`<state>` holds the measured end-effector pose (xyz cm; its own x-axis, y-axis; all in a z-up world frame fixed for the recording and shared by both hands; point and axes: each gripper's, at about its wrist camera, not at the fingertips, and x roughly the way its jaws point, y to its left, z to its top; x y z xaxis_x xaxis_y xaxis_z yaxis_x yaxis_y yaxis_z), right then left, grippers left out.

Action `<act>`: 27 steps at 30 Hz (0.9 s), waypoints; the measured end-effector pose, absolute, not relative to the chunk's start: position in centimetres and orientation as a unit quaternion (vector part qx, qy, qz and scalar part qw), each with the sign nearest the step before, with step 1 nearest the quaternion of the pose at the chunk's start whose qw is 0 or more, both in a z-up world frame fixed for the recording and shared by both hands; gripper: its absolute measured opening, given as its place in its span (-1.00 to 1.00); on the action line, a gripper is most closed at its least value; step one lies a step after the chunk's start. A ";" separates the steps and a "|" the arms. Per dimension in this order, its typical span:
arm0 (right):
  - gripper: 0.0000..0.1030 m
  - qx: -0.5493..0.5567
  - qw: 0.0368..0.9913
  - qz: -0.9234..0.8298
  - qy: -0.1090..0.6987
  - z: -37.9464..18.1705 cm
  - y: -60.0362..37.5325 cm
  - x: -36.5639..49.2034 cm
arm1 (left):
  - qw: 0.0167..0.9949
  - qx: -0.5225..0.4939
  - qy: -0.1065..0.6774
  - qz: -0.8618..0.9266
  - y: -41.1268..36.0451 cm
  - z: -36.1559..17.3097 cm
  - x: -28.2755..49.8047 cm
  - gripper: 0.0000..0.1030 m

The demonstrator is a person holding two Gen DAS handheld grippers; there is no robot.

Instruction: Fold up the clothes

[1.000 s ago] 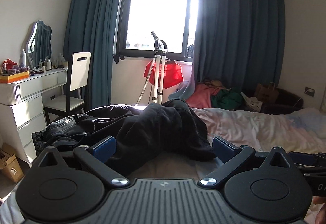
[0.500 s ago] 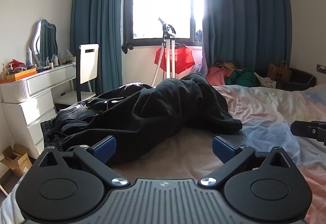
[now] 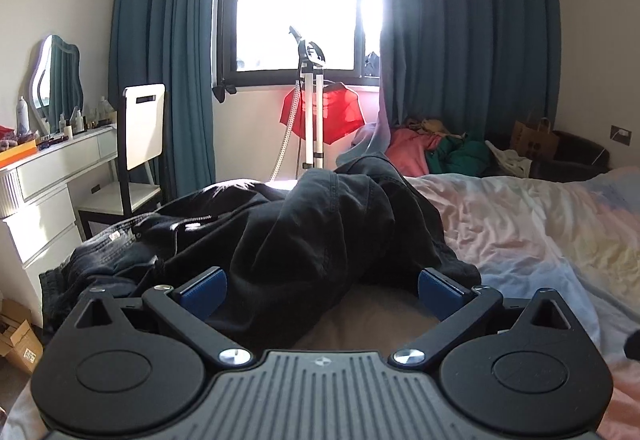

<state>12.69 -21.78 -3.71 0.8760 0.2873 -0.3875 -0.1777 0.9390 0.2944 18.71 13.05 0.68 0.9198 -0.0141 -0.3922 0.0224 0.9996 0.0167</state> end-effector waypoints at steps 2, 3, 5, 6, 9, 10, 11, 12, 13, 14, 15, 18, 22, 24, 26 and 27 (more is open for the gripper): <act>0.65 0.138 0.957 0.109 0.229 -4.0 -22.3 13.2 | 0.980 0.012 0.197 -0.014 13.0 1.5 22.7 1.00; 0.65 0.142 0.956 0.103 0.236 -4.1 -22.5 13.5 | 0.979 0.015 0.203 -0.016 13.0 1.9 25.1 1.00; 0.65 0.148 0.955 0.083 0.241 -4.4 -23.0 14.1 | 0.976 0.010 0.217 -0.017 13.3 2.6 29.9 0.99; 0.65 0.146 0.957 0.073 0.242 -4.6 -23.2 14.4 | 0.974 0.006 0.224 -0.017 13.4 2.9 32.4 0.97; 0.65 0.132 0.959 0.049 0.245 -5.5 -23.8 15.7 | 0.971 0.012 0.237 -0.003 13.3 2.9 39.2 0.95; 0.65 0.128 0.959 0.045 0.248 -5.8 -23.9 16.3 | 0.969 0.016 0.246 0.004 13.2 2.7 41.2 0.95; 0.65 0.124 0.959 0.044 0.250 -6.2 -24.0 17.0 | 0.966 0.019 0.258 0.009 13.2 2.3 43.4 0.94; 0.65 0.120 0.959 0.044 0.253 -6.6 -24.1 17.7 | 0.962 0.022 0.272 0.014 13.1 1.9 45.6 0.89; 0.65 0.118 0.958 0.041 0.260 -7.0 -24.2 18.5 | 0.958 0.024 0.284 0.019 13.1 1.5 47.4 0.86; 0.64 0.118 0.955 0.039 0.269 -7.4 -24.3 19.3 | 0.955 0.020 0.294 0.023 13.2 1.1 49.1 0.86; 0.64 0.121 0.955 0.035 0.270 -7.6 -24.7 20.1 | 0.953 0.009 0.302 0.026 13.3 0.7 50.8 0.84; 0.63 0.141 0.954 0.012 0.265 -8.4 -26.2 22.0 | 0.943 -0.001 0.331 0.038 13.4 -0.5 54.9 0.81; 0.63 0.176 0.944 -0.025 0.277 -9.8 -28.6 23.6 | 0.926 0.010 0.376 0.041 13.2 -2.3 58.4 0.07; 0.64 0.189 0.940 -0.034 0.281 -10.4 -29.2 23.9 | 0.927 0.000 0.375 0.026 13.0 -2.4 57.9 -0.40; 0.64 0.194 0.938 -0.037 0.284 -10.7 -29.4 24.0 | 0.932 -0.009 0.361 0.013 12.7 -2.0 56.5 -0.83; 0.64 0.192 0.939 -0.032 0.283 -10.7 -29.3 23.9 | 0.939 -0.009 0.345 0.011 12.5 -1.3 55.1 -0.91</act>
